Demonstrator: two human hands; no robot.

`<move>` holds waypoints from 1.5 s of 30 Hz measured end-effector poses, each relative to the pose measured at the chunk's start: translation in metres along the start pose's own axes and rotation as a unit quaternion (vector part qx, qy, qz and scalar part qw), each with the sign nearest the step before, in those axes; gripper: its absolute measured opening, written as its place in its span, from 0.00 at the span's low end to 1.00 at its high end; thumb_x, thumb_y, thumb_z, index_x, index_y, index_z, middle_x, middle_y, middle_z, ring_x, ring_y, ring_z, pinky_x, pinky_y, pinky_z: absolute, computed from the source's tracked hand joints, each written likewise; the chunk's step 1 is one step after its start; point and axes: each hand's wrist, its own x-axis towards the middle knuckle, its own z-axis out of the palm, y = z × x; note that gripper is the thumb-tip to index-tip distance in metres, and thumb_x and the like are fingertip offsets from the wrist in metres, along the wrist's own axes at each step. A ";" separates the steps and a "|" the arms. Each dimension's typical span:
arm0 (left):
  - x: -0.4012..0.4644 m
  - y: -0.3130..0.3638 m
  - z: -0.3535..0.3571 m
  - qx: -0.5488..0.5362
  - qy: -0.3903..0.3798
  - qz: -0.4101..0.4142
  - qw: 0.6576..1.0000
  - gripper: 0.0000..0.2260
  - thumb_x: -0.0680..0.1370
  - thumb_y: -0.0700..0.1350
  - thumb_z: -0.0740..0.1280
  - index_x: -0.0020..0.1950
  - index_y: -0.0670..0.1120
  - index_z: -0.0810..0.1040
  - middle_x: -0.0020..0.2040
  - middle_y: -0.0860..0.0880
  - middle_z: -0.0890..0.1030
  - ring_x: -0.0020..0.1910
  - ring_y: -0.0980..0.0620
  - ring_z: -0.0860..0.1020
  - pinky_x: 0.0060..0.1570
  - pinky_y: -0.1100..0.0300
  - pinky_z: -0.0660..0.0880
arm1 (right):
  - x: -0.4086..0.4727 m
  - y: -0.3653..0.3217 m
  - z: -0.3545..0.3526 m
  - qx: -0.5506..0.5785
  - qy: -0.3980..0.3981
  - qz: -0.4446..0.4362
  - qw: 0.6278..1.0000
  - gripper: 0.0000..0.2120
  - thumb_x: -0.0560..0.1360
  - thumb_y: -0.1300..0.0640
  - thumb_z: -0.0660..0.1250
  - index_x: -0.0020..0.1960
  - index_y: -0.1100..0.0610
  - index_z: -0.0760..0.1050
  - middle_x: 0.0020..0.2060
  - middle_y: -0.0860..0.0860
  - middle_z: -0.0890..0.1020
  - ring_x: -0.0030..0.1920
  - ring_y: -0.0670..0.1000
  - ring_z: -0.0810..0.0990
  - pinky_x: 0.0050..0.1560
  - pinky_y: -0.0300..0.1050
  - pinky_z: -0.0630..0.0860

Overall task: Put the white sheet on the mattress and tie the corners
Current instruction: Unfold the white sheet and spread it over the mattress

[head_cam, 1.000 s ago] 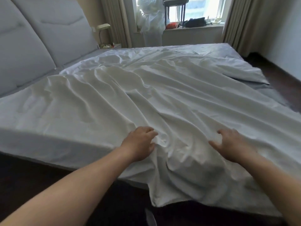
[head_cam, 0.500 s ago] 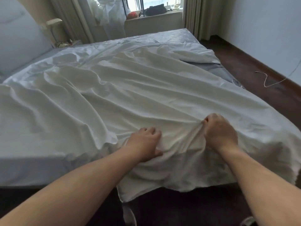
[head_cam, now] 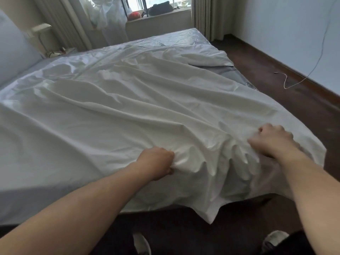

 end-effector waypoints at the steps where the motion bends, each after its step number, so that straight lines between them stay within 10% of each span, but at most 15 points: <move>1: 0.001 0.001 -0.002 0.007 -0.007 0.004 1.000 0.16 0.78 0.56 0.71 0.58 0.47 0.78 0.58 0.44 0.82 0.58 0.40 0.80 0.47 0.53 0.74 | -0.002 0.004 0.003 -0.031 -0.006 0.006 0.999 0.22 0.75 0.42 0.62 0.66 0.50 0.73 0.65 0.58 0.73 0.65 0.66 0.72 0.62 0.62 0.71; 13: 0.014 0.008 -0.012 0.086 -0.078 0.034 0.993 0.16 0.77 0.56 0.71 0.59 0.47 0.80 0.59 0.44 0.83 0.59 0.42 0.81 0.52 0.53 0.78 | 0.023 0.056 -0.008 0.106 0.201 0.012 0.974 0.12 0.82 0.52 0.60 0.58 0.57 0.77 0.57 0.63 0.80 0.59 0.67 0.78 0.57 0.60 0.75; 17: 0.018 0.014 -0.014 0.099 -0.125 0.041 0.986 0.24 0.76 0.64 0.69 0.64 0.48 0.77 0.64 0.46 0.81 0.63 0.43 0.79 0.56 0.52 0.76 | 0.021 0.064 -0.003 0.142 0.167 0.057 0.974 0.14 0.81 0.51 0.62 0.61 0.56 0.79 0.61 0.64 0.78 0.62 0.67 0.75 0.62 0.60 0.75; 21: 0.028 0.033 -0.034 0.047 -0.078 0.026 0.996 0.30 0.74 0.76 0.61 0.53 0.50 0.77 0.59 0.47 0.82 0.53 0.44 0.78 0.47 0.53 0.73 | 0.017 0.030 -0.015 0.168 0.205 -0.078 0.961 0.21 0.78 0.43 0.65 0.67 0.53 0.77 0.61 0.60 0.77 0.62 0.65 0.75 0.64 0.57 0.73; 24: 0.036 0.065 -0.046 -0.014 0.048 0.049 0.998 0.26 0.77 0.70 0.64 0.64 0.52 0.73 0.65 0.49 0.77 0.64 0.45 0.77 0.53 0.51 0.74 | 0.012 0.014 0.006 -0.030 0.079 -0.106 0.991 0.22 0.78 0.38 0.64 0.65 0.50 0.77 0.63 0.58 0.76 0.63 0.64 0.73 0.65 0.58 0.73; 30: 0.058 0.105 -0.048 0.040 -0.007 0.066 0.997 0.19 0.80 0.58 0.68 0.65 0.46 0.78 0.63 0.44 0.80 0.60 0.41 0.79 0.44 0.53 0.71 | 0.014 0.015 0.024 -0.015 0.088 -0.136 0.987 0.08 0.82 0.53 0.60 0.54 0.53 0.78 0.57 0.53 0.78 0.57 0.60 0.76 0.54 0.54 0.75; 35: 0.069 0.109 -0.044 0.045 -0.041 0.055 0.997 0.17 0.79 0.54 0.69 0.62 0.45 0.81 0.61 0.44 0.81 0.59 0.41 0.81 0.45 0.52 0.73 | 0.032 0.036 -0.001 0.100 0.202 -0.050 0.973 0.10 0.83 0.53 0.60 0.55 0.57 0.78 0.57 0.58 0.78 0.57 0.64 0.76 0.52 0.55 0.73; 41: 0.076 0.114 -0.040 0.082 -0.072 0.064 0.992 0.18 0.77 0.54 0.67 0.64 0.48 0.81 0.61 0.48 0.82 0.60 0.43 0.81 0.52 0.49 0.78 | 0.048 0.091 0.004 0.197 0.106 0.166 0.960 0.24 0.79 0.43 0.63 0.67 0.58 0.77 0.69 0.62 0.73 0.66 0.67 0.74 0.66 0.56 0.72; 45: 0.085 0.117 -0.038 0.108 -0.098 0.065 0.987 0.20 0.76 0.56 0.70 0.64 0.50 0.81 0.62 0.49 0.82 0.61 0.43 0.81 0.55 0.43 0.80 | 0.048 0.099 0.012 0.209 0.094 0.145 0.962 0.19 0.80 0.42 0.61 0.55 0.57 0.78 0.57 0.60 0.81 0.57 0.64 0.79 0.51 0.52 0.73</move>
